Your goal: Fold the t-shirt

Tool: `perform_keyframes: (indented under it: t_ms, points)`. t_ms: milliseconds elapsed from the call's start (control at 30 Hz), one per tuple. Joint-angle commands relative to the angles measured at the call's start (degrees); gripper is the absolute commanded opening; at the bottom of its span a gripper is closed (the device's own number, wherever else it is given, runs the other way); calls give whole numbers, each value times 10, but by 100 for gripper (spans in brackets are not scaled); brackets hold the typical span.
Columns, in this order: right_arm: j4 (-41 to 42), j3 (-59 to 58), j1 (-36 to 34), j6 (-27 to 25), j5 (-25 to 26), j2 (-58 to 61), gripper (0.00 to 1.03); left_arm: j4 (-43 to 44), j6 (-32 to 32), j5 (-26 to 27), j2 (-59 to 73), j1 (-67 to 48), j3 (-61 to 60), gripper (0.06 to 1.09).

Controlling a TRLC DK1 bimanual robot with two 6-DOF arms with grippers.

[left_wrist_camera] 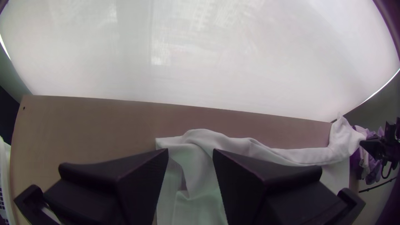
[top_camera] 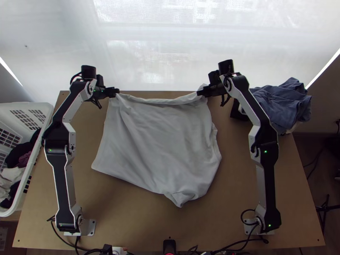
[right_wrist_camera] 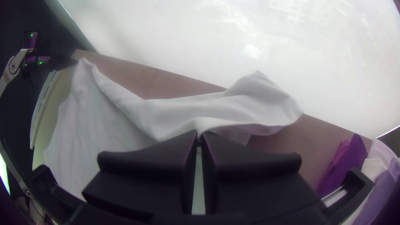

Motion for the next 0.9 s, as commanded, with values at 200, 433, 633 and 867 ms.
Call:
perform_keyframes:
  t_ms: [200, 433, 633, 867]
  points:
    - [0, -8, 11, -16, 1, -4, 3, -64, -24, 16, 43, -6, 67, 54]
    - [-1, -10, 11, -17, 3, -10, 3, -67, -24, 32, 45, -9, 67, 29]
    - [-2, -15, 11, -17, 3, -17, 3, -58, -21, 32, 39, -14, 67, 9]
    - [-3, -16, 12, -17, 3, -25, 3, -59, -19, 32, 7, -13, 62, 9]
